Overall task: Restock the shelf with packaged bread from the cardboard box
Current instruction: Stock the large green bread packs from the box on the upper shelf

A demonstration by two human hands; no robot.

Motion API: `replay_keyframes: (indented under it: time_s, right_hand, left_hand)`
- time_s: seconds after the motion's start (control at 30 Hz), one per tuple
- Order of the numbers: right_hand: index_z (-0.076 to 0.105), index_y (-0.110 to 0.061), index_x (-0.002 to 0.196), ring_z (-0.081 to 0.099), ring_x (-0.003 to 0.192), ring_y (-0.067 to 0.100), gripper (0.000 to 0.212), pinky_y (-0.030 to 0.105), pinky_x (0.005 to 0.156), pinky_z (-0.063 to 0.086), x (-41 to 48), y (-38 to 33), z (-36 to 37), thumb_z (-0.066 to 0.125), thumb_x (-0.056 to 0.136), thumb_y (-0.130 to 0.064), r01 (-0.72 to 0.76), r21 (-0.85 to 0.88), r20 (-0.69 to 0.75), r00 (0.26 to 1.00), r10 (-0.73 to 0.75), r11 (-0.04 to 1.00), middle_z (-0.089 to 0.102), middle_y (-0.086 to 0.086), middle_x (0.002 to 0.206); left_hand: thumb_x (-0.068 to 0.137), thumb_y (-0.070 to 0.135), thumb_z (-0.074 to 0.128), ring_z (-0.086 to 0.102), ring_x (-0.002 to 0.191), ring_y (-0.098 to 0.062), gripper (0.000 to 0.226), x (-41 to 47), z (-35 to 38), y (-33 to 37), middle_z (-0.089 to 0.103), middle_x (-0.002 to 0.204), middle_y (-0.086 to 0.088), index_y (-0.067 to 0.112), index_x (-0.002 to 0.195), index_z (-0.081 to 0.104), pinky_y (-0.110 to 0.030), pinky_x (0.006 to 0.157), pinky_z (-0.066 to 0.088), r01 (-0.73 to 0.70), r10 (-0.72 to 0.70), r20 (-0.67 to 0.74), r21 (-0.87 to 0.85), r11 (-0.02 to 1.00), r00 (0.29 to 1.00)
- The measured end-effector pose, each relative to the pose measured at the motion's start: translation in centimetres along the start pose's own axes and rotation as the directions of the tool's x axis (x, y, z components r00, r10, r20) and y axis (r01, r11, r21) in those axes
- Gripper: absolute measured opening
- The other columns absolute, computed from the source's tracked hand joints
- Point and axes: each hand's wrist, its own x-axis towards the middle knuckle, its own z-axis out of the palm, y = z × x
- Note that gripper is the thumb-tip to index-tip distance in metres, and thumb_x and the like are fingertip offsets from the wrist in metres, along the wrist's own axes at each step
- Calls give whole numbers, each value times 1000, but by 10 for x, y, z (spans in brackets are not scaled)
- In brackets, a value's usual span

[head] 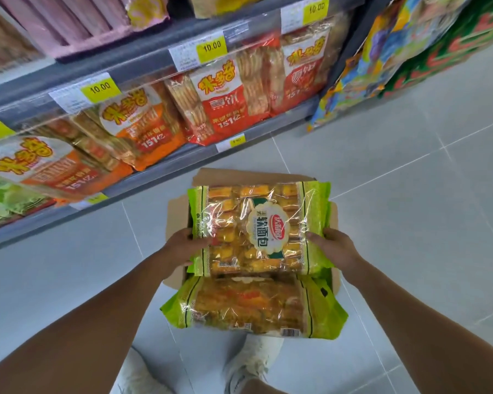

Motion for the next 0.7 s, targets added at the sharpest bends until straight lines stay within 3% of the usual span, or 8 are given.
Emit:
replay_keyframes:
  time_s: [0.07, 0.17, 0.23, 0.37, 0.43, 0.53, 0.63, 0.7]
  right_hand:
    - [52, -6, 141, 59, 118, 29, 67, 31, 91, 46, 0, 0, 2, 72, 88, -41, 12, 25, -5, 1000, -12, 1000, 59, 12, 133]
    - [62, -7, 132, 62, 96, 21, 61, 27, 74, 49, -7, -2, -1, 73, 85, -46, 39, 49, -2, 999, -39, 998, 64, 6, 114]
    - [64, -10, 129, 64, 101, 22, 58, 33, 83, 54, -17, -7, -6, 73, 85, -46, 43, 61, -8, 999, -42, 997, 67, 7, 117]
    - [60, -11, 75, 50, 65, 22, 21, 32, 63, 42, -58, -32, -18, 72, 88, -22, 102, 90, -28, 995, -100, 991, 55, 3, 70]
    - [68, -14, 77, 62, 71, 29, 9, 39, 70, 53, -84, -47, -26, 74, 83, -10, 132, 67, -47, 991, -129, 989, 66, 6, 76]
    - [75, -18, 86, 69, 84, 34, 18, 47, 81, 57, -137, -73, -39, 75, 76, -3, 205, 46, -109, 974, -199, 978, 73, 11, 94]
    - [73, -9, 89, 62, 81, 25, 14, 30, 71, 49, -211, -106, -61, 72, 79, 1, 336, 123, -238, 923, -301, 934, 66, 10, 99]
    - [66, -14, 73, 56, 71, 7, 20, 18, 63, 41, -267, -130, -80, 70, 80, 5, 419, 216, -305, 887, -347, 882, 60, 4, 88]
  left_hand:
    - [90, 33, 73, 60, 90, -14, 42, -2, 2, 3, 65, 110, 1, 22, 128, 61, -29, 71, 50, -59, 59, 4, 42, 997, 998]
    - [94, 28, 69, 62, 97, -18, 34, -12, -2, 8, 67, 115, -1, 20, 127, 64, -30, 80, 47, -146, 147, -16, 38, 989, 989]
    - [95, 26, 68, 61, 101, -19, 27, -24, -7, 12, 65, 112, 2, 24, 121, 64, -30, 84, 46, -167, 167, -14, 2, 986, 986]
    - [94, 20, 69, 63, 100, -20, 17, -62, -25, 24, 68, 108, 1, 29, 107, 63, -31, 86, 48, -220, 218, -41, -53, 974, 975]
    - [93, 12, 68, 65, 103, -23, 22, -86, -37, 31, 70, 110, -2, 27, 110, 67, -31, 85, 50, -239, 231, -85, -95, 966, 969]
    - [91, 1, 64, 66, 106, -25, 36, -143, -57, 48, 72, 114, -3, 22, 119, 71, -41, 97, 51, -246, 216, -149, -231, 941, 965]
    - [90, 2, 57, 67, 97, -20, 35, -219, -81, 70, 76, 102, 5, 27, 107, 75, -37, 88, 50, -246, 194, -169, -387, 889, 966]
    - [93, 8, 49, 59, 91, -19, 31, -272, -102, 83, 73, 97, 6, 25, 103, 73, -35, 79, 41, -173, 125, -123, -588, 790, 985]
